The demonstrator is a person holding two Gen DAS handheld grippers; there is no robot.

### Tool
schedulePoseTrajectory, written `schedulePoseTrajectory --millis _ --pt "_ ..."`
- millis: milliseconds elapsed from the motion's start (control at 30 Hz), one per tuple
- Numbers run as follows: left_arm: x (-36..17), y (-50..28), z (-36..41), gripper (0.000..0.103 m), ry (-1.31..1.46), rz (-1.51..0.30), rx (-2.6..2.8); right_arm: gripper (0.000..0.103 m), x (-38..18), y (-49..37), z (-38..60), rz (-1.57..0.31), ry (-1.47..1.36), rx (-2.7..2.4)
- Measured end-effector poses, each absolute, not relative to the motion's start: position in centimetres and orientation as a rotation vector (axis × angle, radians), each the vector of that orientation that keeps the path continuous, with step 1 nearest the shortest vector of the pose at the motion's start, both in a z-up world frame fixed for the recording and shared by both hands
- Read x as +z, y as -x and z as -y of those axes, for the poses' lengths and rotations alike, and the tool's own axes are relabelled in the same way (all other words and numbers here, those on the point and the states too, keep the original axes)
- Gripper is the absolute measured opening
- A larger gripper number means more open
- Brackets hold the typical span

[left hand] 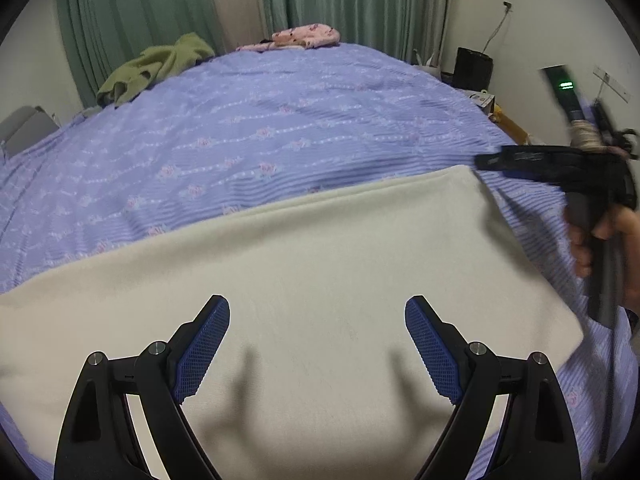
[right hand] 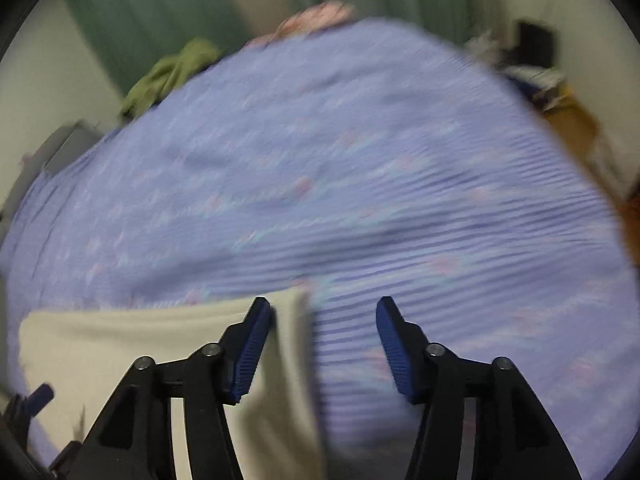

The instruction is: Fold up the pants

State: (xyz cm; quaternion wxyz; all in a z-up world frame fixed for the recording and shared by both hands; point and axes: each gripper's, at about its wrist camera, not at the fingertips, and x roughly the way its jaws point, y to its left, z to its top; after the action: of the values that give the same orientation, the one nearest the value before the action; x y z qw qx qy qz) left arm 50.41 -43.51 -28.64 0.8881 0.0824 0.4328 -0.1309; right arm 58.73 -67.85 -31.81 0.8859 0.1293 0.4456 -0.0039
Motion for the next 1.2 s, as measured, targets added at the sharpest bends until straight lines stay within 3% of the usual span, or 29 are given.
schedulePoseTrajectory --millis 233,500,767,933,1000,1200 --pt "-26.8 -47.2 44.3 0.09 -0.207 -0.875 -0.34 0.056 -27.3 -47.3 69.4 -0.824 -0.383 -0.022" --pt "-26.5 -42.8 46.1 0.09 -0.276 -0.879 -0.376 0.057 -31.8 -35.1 67.7 -0.84 -0.797 -0.074" --pt "-26.4 -41.9 46.5 0.09 -0.302 -0.875 -0.382 0.059 -37.8 -34.4 65.8 -0.859 -1.072 -0.031" --pt "-25.5 -41.9 45.8 0.09 -0.269 -0.864 -0.363 0.087 -38.9 -36.3 65.2 -0.809 -1.134 -0.017" --pt "-25.3 -41.9 45.7 0.09 -0.259 -0.863 -0.356 0.094 -38.7 -37.3 64.5 -0.803 -1.093 -0.03" --pt "-24.8 -41.5 45.0 0.09 -0.272 -0.845 -0.336 0.096 -37.6 -39.6 63.6 -0.781 -0.976 -0.06"
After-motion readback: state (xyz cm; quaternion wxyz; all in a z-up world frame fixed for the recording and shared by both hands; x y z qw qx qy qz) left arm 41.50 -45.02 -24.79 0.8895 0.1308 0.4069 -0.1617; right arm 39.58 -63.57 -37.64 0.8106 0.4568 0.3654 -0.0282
